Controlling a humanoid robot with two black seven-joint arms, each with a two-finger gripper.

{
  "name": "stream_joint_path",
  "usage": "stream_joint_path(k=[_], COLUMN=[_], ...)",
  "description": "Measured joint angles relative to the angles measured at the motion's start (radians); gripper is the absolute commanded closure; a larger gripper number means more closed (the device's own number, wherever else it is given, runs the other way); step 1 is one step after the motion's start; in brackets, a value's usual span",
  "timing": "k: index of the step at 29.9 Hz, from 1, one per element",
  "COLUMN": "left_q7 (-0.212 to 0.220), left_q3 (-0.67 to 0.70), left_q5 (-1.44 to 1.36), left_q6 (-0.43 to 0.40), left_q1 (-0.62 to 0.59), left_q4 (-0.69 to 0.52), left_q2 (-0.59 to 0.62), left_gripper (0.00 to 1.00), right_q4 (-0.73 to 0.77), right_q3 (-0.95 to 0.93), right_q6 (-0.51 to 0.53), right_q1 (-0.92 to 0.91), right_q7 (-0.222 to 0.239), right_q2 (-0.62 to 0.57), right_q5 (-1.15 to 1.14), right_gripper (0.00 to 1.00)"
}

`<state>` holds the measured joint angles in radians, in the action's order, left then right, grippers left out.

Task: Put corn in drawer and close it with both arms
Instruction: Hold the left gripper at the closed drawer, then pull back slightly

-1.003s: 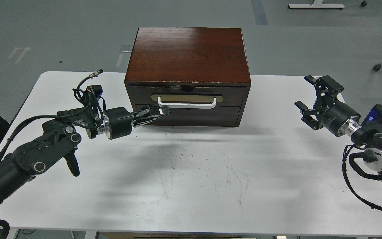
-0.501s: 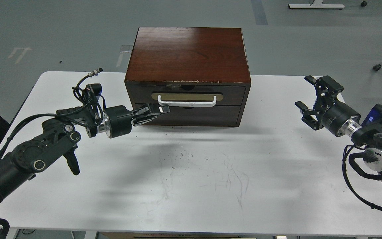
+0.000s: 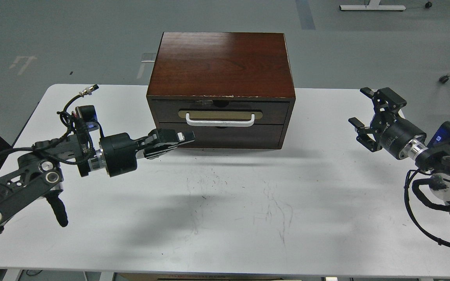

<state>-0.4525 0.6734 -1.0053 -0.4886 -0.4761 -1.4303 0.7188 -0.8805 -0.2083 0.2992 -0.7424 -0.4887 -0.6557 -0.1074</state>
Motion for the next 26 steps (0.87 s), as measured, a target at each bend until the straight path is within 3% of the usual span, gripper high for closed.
stream_joint_path(k=[4,9,19,26], left_q7=[-0.029,-0.036,-0.036,0.001], left_q3=[0.031,0.044,0.057,0.054], left_q5=[0.216,0.427,0.718,0.77], left_q6=[0.0,0.0,0.053,0.042], left_q1=[0.034,0.053,0.072,0.123], left_q4=[-0.026,-0.009,0.191,0.247], left_q2=[0.062,0.097,0.057,0.01], left_gripper=[0.0,0.0,0.0,0.0], right_q4=[-0.001,0.001,0.008,0.007], right_q3=[-0.009,-0.058,-0.198,-0.209], right_q6=[0.0,-0.009,-0.045,-0.046], right_q1=[0.002,0.008,0.051,0.07], right_q7=[0.0,0.0,0.0,0.0], right_q2=[-0.001,0.004,0.068,0.099], right_q5=[0.001,0.005,0.006,0.006], right_gripper=[0.04,0.02,0.0,0.0])
